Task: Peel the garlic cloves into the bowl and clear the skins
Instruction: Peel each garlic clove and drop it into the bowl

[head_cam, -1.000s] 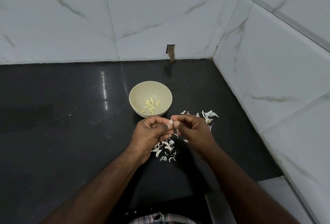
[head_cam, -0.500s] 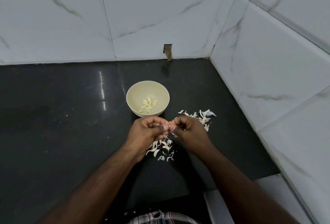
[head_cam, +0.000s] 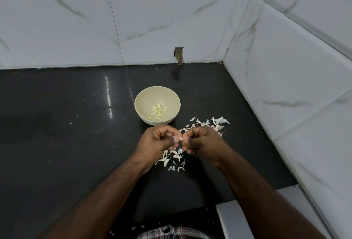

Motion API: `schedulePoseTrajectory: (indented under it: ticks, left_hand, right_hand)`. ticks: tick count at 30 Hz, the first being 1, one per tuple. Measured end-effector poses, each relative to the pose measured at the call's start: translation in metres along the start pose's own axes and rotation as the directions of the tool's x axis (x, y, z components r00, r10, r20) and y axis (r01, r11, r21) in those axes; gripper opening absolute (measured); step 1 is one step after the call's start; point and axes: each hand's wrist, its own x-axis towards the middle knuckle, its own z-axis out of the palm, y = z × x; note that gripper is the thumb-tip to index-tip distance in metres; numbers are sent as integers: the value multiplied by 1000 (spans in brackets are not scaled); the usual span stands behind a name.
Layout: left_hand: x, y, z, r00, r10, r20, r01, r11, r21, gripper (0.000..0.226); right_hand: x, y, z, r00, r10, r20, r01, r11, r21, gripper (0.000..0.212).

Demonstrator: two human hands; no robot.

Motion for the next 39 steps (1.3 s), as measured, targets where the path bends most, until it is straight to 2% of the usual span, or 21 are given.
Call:
schedulePoseTrajectory:
  ticks: [3,6,8,10,11,13,14,17,20,23,25,27,29,32,34,36,39]
  left_hand:
    - [1,-2,2,996,-60,-68,61,998,17,3]
    - [2,-4,4,983,-124,-132,123,992,-19,9]
    - [3,-5,4,978,-155,-142,149,987,-57,14]
    - [2,-5,2,980,-159,-123,149,985,-85,12]
    - [1,-4,1,984,-145,-108,136,987,-82,8]
    - [0,-3,-1,992,-87,-86,86,996,-19,4]
    - [0,-3,-1,995,-54,-79,57,998,26,4]
    - [-1,-3,-1,998,21,-60,-13,991,132,12]
    - [0,-3,-3,998,60,-4,-59,984,166,12]
    - [1,-6,-6,994,103,28,-107,960,259,9]
    - [1,-9,-6,994,106,-7,-94,905,416,2]
    - [1,-8,-4,993,83,-79,-29,848,529,4]
    - [2,-7,-5,991,49,-121,23,846,532,10]
    - [3,-6,-6,995,-12,-99,54,899,435,10]
    - [2,-7,-6,993,-70,-99,93,964,248,8]
    - [-1,-8,-4,989,-112,-94,122,987,101,5]
    - [-2,-8,-2,989,-109,-97,112,993,30,4]
  right_hand:
    - [1,0,4,985,-128,-120,100,972,-215,14]
    - [2,4,12,920,-340,-193,192,823,-535,21]
    - [2,6,17,878,-438,-192,215,721,-659,24]
    - [1,7,19,871,-446,-205,221,729,-647,21]
    - [0,7,17,893,-394,-218,209,791,-574,18]
    - [-1,2,13,957,-215,-195,146,937,-316,12]
    - [-2,1,11,978,-132,-159,98,974,-205,13]
    - [-3,-1,8,997,34,-76,-38,998,-54,19]
    - [-3,-4,6,992,120,-37,-120,993,14,22]
    - [-3,-3,5,990,125,-65,-129,990,-57,19]
    - [-1,1,5,990,12,-142,-51,962,-269,16]
    - [1,4,7,966,-168,-196,37,842,-538,15]
    - [0,5,10,936,-303,-180,102,722,-684,15]
    - [1,7,9,924,-347,-160,150,714,-684,16]
    - [3,9,3,924,-333,-189,139,751,-645,13]
    - [4,10,-3,927,-308,-212,122,785,-608,14]
    - [5,11,-6,931,-298,-209,129,807,-576,22]
